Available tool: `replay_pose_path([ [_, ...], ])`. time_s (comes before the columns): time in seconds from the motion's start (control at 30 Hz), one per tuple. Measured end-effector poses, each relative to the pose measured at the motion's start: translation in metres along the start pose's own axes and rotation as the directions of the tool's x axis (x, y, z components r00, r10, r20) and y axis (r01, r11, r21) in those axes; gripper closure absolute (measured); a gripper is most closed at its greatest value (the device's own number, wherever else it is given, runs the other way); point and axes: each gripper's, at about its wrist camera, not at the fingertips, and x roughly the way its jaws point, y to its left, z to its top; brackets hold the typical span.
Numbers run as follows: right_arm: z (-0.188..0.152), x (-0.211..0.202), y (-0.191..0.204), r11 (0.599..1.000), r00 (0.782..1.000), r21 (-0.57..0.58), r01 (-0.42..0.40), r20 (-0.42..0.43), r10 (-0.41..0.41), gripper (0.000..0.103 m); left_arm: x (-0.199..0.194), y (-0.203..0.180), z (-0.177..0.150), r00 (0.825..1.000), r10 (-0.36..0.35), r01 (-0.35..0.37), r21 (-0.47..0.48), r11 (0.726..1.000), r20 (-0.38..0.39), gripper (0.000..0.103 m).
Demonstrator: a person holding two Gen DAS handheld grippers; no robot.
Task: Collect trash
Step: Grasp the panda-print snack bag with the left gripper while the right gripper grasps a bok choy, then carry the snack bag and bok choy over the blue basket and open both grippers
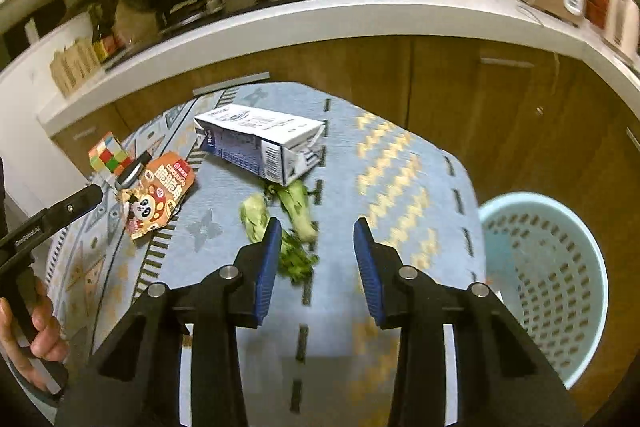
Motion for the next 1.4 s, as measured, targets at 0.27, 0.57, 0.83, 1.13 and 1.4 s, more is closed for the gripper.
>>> replay_pose_path([
  [0.27, 0.010, 0.040, 0.014, 0.998, 0.999, -0.067, 0.010, -0.041, -0.013, 0.070, 0.035, 0.007, -0.001, 0.995, 0.014, -0.013, 0.013, 1.000, -0.099, 0.054],
  [0.57, 0.011, 0.064, 0.008, 0.999, 0.997, -0.050, 0.002, -0.081, -0.006, 0.070, 0.061, -0.003, -0.001, 0.987, 0.078, -0.071, 0.057, 0.996, -0.138, 0.067],
  [0.83, 0.013, 0.066, 0.007, 0.998, 0.993, -0.048, -0.039, -0.111, 0.033, 0.086, 0.057, -0.020, -0.008, 0.987, 0.085, -0.069, 0.121, 0.990, -0.133, 0.088],
  [1.13, 0.000, 0.033, 0.027, 0.993, 0.991, -0.088, -0.080, -0.118, 0.070, 0.091, 0.019, -0.035, -0.027, 0.996, 0.043, -0.029, 0.158, 0.987, -0.083, 0.096],
  [1.4, -0.038, -0.013, 0.012, 0.999, 0.996, -0.027, -0.033, -0.078, 0.031, 0.091, -0.005, -0.044, -0.056, 0.997, 0.001, 0.015, 0.191, 0.981, -0.079, 0.097],
])
